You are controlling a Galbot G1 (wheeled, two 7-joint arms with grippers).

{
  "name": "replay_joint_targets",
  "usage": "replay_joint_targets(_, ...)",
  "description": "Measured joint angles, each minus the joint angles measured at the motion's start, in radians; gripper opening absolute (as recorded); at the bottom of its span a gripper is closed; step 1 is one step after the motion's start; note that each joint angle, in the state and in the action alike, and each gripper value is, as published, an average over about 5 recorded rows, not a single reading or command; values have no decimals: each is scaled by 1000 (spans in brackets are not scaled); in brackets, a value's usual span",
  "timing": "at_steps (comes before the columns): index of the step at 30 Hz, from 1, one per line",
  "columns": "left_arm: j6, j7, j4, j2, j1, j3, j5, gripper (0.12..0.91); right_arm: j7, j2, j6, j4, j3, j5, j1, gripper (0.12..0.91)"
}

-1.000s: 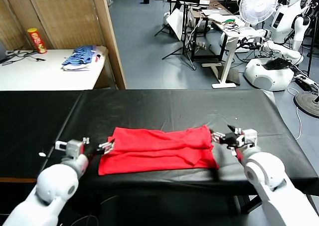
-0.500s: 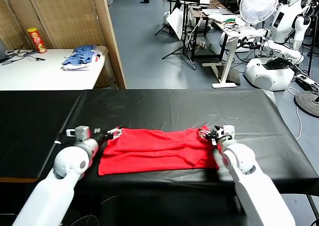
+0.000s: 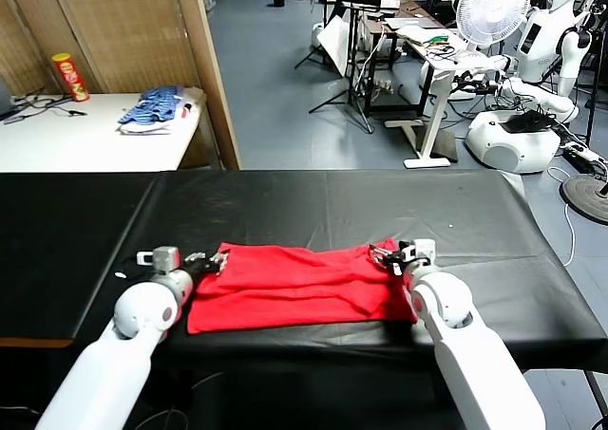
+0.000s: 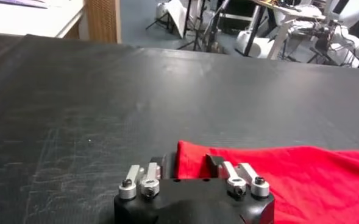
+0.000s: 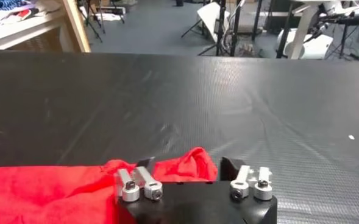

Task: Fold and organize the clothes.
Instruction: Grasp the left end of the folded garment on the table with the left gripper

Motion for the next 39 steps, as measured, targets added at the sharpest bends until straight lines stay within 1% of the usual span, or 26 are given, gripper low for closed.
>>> replay_joint_targets(1, -9, 1, -5, 0, 4, -1, 19, 133, 11, 4, 7, 3, 1, -9, -5, 391)
replay_joint_targets(3, -30, 3, -18, 1, 14, -4, 64, 126, 29, 15, 26, 7, 3, -27, -15, 258)
replay_joint_targets(5, -51, 6, -33, 1, 24, -7, 109, 125, 39, 25, 47, 9, 5, -39, -25, 174)
replay_joint_targets(6, -61, 6, -39, 1, 29, -8, 131, 125, 42, 30, 56, 10, 6, -42, -29, 151)
replay_joint_targets(8, -75, 6, -48, 0, 38, -11, 171, 125, 41, 35, 66, 13, 8, -42, -36, 137)
replay_joint_targets(10, -81, 5, -55, -1, 45, -14, 206, 125, 29, 36, 67, 20, 9, -38, -42, 139)
replay_joint_targets(13, -75, 3, -67, 1, 56, -20, 226, 125, 0, 31, 65, 35, 9, -30, -54, 137)
replay_joint_targets(15, -69, 3, -75, 2, 62, -23, 228, 133, -17, 24, 64, 51, 12, -28, -63, 163)
replay_joint_targets(16, -67, 3, -78, 2, 65, -24, 228, 142, -25, 20, 64, 61, 15, -27, -69, 193)
replay_joint_targets(17, -66, 2, -81, 1, 68, -25, 227, 166, -30, 15, 64, 72, 19, -26, -76, 239)
replay_joint_targets(19, -65, 0, -87, 1, 72, -29, 227, 250, -37, 2, 64, 99, 31, -22, -90, 336)
replay_joint_targets(20, -65, -1, -89, 2, 74, -32, 227, 300, -38, -5, 64, 115, 38, -18, -99, 402)
replay_joint_targets(22, -65, -3, -95, 6, 77, -39, 225, 400, -39, -20, 64, 151, 53, -9, -117, 503)
replay_joint_targets(23, -65, -3, -98, 9, 79, -42, 222, 450, -39, -27, 64, 170, 61, -6, -126, 569)
replay_joint_targets(25, -62, -9, -105, 16, 82, -51, 205, 551, -40, -39, 64, 208, 77, -1, -148, 665)
replay_joint_targets(26, -59, -14, -108, 19, 84, -55, 194, 617, -41, -43, 64, 227, 85, 0, -160, 711)
replay_joint_targets(27, -55, -20, -112, 22, 86, -59, 179, 666, -41, -46, 64, 245, 94, 1, -172, 744)
replay_joint_targets(29, -43, -39, -120, 24, 92, -70, 138, 746, -42, -49, 65, 281, 112, 3, -199, 780)
replay_joint_targets(30, -37, -50, -125, 24, 95, -76, 111, 771, -42, -50, 66, 297, 121, 4, -212, 787)
replay_joint_targets(32, -27, -69, -138, 21, 106, -92, 50, 791, -43, -50, 67, 325, 137, 5, -237, 796)
replay_joint_targets(34, -21, -81, -154, 14, 121, -111, -5, 796, -44, -50, 68, 347, 148, 5, -258, 797)
replay_joint_targets(37, -20, -83, -182, 1, 148, -138, -46, 798, -46, -47, 69, 373, 157, 4, -284, 798)
replay_joint_targets(39, -24, -82, -200, -8, 169, -151, -49, 798, -48, -45, 69, 386, 158, 4, -295, 798)
